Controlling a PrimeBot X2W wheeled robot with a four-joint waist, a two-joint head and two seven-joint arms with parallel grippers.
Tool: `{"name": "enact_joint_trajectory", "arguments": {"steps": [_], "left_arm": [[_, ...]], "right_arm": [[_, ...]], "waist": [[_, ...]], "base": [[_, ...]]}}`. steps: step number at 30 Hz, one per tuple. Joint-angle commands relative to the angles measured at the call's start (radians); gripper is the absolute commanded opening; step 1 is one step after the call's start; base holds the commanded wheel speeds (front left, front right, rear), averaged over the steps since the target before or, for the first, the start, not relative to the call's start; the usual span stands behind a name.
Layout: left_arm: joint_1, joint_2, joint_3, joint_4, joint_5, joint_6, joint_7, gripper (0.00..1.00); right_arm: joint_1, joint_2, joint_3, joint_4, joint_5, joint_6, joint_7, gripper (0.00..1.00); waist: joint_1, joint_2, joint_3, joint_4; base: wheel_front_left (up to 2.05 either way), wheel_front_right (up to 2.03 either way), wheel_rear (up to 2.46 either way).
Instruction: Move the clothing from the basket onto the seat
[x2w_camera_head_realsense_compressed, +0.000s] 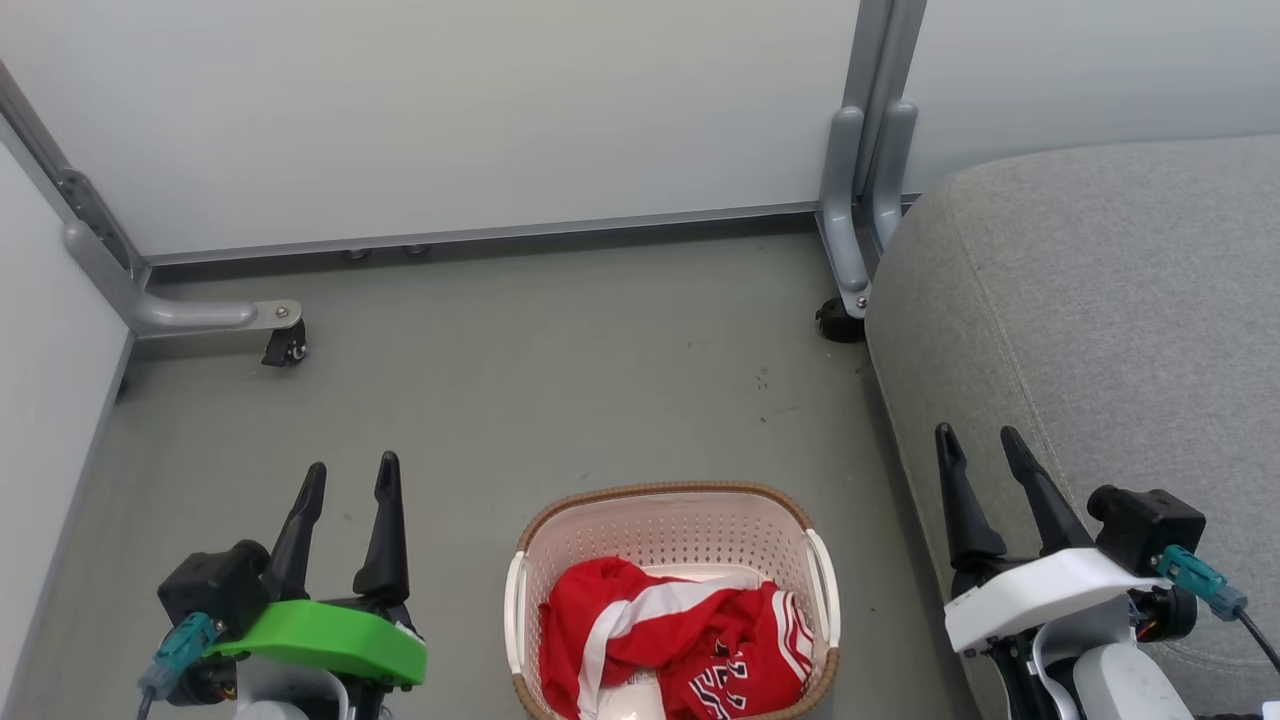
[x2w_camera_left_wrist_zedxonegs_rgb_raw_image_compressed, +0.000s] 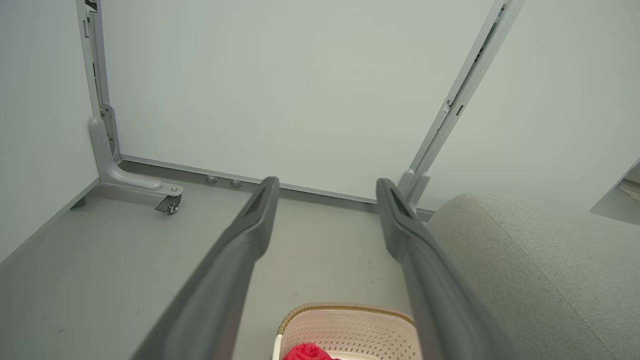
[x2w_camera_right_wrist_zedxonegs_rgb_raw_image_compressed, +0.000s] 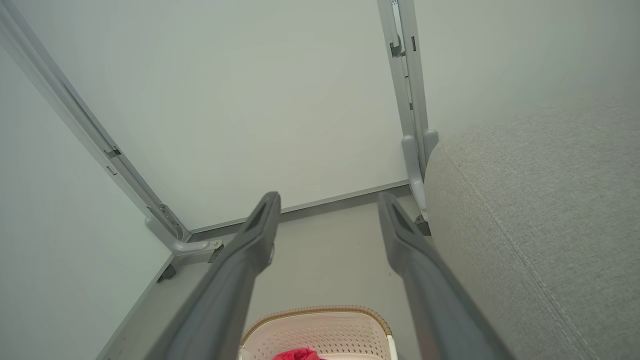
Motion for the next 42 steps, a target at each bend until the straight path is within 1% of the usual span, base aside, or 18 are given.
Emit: {"name": "enact_joint_trajectory", "arguments": {"steps": [1, 11, 27, 42], "left_arm": [[0.007, 0.002, -0.004, -0.003, 0.028, -0.004, -0.01, 1.0], [0.01, -0.001, -0.011, 0.011, 0.111, -0.005, -0.033, 1.0], [0.014, -0.006, -0.012, 0.038, 0.213, -0.006, -0.064, 1.0], [0.018, -0.009, -0.012, 0.061, 0.316, -0.007, -0.091, 1.0]], "right_arm": [[0.003, -0.002, 0.004, -0.003, -0.03, 0.0, -0.012, 1.0], [0.002, 0.0, 0.01, 0.012, -0.116, 0.0, -0.035, 1.0], [0.012, 0.005, 0.012, 0.029, -0.225, 0.001, -0.061, 1.0], [0.021, 0.006, 0.013, 0.03, -0.294, 0.001, -0.082, 1.0]], "waist": [[0.0, 0.0, 0.0, 0.0], [0.0, 0.0, -0.001, -0.001], [0.0, 0.0, 0.001, -0.002], [0.0, 0.0, 0.003, -0.009]], "base": [[0.0, 0.0, 0.0], [0.0, 0.0, 0.0], [0.0, 0.0, 0.0], [0.0, 0.0, 0.0]]}}
